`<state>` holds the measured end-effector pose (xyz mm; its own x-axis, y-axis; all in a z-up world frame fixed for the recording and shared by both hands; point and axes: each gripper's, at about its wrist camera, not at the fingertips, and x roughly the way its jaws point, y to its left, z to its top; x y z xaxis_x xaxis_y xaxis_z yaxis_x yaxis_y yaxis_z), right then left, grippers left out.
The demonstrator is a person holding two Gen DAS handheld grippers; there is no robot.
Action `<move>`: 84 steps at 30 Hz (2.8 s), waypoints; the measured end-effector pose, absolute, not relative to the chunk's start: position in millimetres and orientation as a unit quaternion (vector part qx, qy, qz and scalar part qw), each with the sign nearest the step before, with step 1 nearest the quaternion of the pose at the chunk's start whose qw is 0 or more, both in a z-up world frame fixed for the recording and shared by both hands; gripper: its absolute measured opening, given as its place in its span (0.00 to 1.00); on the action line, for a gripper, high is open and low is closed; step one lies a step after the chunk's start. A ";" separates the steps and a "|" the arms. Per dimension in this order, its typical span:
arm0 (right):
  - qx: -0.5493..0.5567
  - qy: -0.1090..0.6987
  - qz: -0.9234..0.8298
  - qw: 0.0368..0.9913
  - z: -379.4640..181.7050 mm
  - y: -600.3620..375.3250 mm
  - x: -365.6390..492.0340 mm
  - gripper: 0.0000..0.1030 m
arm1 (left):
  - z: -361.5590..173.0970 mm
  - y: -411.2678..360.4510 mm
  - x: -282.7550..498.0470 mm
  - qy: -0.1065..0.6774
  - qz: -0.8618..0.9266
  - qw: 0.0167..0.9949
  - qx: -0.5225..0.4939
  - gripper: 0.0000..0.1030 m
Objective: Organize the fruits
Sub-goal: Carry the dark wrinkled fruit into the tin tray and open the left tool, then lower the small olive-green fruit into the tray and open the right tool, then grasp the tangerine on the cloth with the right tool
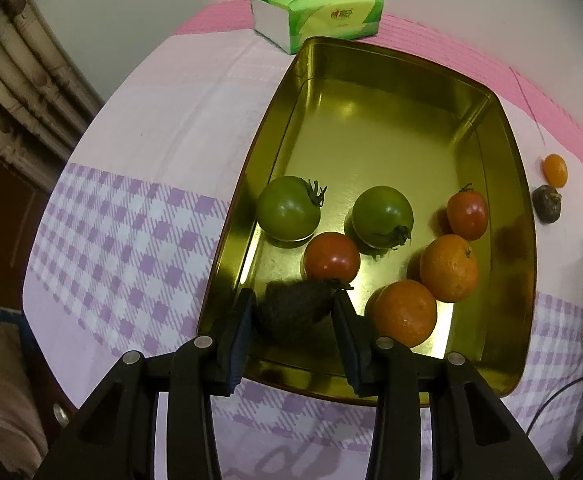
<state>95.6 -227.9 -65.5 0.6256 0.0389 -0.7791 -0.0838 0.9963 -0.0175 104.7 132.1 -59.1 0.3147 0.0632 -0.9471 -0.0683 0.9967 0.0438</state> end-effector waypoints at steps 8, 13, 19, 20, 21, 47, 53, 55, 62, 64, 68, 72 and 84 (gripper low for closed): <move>-0.027 0.431 0.034 0.901 -65.7 -228.5 95.8 0.23 | -48.9 128.1 93.7 0.562 0.018 0.827 -0.004 0.49; -0.022 0.431 0.035 0.901 -66.2 -229.8 96.1 0.23 | -26.3 133.7 82.3 0.529 0.021 0.848 0.003 0.53; -0.012 0.434 0.025 0.900 -65.8 -230.3 96.2 0.23 | -2.8 152.4 71.8 0.497 0.047 0.866 0.025 0.57; -0.012 0.436 0.021 0.900 -65.6 -229.7 96.2 0.23 | -0.2 154.2 69.7 0.496 0.047 0.867 0.030 0.57; -0.012 0.437 0.018 0.899 -65.0 -229.1 96.5 0.23 | 2.9 155.8 67.4 0.495 0.047 0.867 0.033 0.58; -0.080 0.417 0.249 0.870 3.7 2.1 64.9 0.23 | -0.7 200.7 44.1 0.495 0.099 0.862 -0.034 0.68; -0.104 0.431 0.252 0.860 -9.9 24.3 66.6 0.23 | -1.9 203.5 43.8 0.496 0.101 0.861 -0.041 0.68; -0.103 0.438 0.249 0.858 -13.5 25.2 67.2 0.23 | -1.9 203.2 44.0 0.497 0.100 0.861 -0.041 0.68; -0.101 0.446 0.245 0.855 -19.7 27.2 67.3 0.23 | -3.5 202.7 45.3 0.501 0.101 0.858 -0.044 0.68; -0.099 0.445 0.243 0.856 -19.9 27.4 67.5 0.24 | -4.2 202.6 45.4 0.502 0.101 0.858 -0.044 0.68; -0.089 0.442 0.241 0.859 -17.6 23.8 68.2 0.35 | -4.8 202.3 45.8 0.502 0.103 0.858 -0.043 0.68; -0.068 0.420 0.234 0.874 -2.7 7.5 66.4 0.36 | -6.0 202.7 45.4 0.502 0.104 0.858 -0.044 0.68; -0.019 0.421 0.083 0.903 -4.9 -134.5 124.3 0.40 | -11.9 198.5 46.4 0.508 0.100 0.855 -0.029 0.68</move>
